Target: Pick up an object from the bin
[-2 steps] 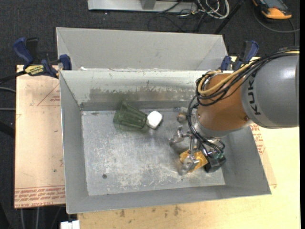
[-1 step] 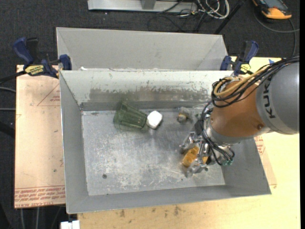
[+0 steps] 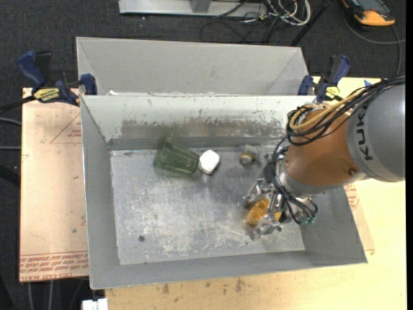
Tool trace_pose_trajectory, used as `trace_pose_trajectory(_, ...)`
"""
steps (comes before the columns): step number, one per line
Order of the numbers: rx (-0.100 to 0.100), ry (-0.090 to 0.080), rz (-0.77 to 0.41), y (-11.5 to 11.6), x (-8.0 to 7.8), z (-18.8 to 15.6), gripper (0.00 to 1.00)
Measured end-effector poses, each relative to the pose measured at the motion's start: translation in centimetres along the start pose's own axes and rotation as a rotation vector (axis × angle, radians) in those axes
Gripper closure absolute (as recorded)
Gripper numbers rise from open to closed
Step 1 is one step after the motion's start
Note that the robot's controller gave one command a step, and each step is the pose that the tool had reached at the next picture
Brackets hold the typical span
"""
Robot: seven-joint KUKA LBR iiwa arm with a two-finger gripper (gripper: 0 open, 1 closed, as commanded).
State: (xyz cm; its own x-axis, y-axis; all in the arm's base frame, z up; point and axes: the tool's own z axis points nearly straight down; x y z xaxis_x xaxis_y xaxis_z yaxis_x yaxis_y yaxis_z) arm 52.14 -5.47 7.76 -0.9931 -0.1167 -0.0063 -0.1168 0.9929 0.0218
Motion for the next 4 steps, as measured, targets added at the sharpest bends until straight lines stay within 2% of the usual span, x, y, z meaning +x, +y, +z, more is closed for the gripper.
trace_pose_trajectory(1, 0.023, -0.005, -0.043, 1.8, -0.5, -17.8, 1.0)
trace_pose_trajectory(2, 0.021, 0.003, -0.042, 1.8, -0.3, -17.4, 1.0)
trace_pose_trajectory(3, 0.023, -0.003, -0.088, 1.7, -0.5, -13.8, 1.0)
trace_pose_trajectory(4, 0.02, 0.007, -0.173, 1.9, -0.5, -5.5, 0.0)
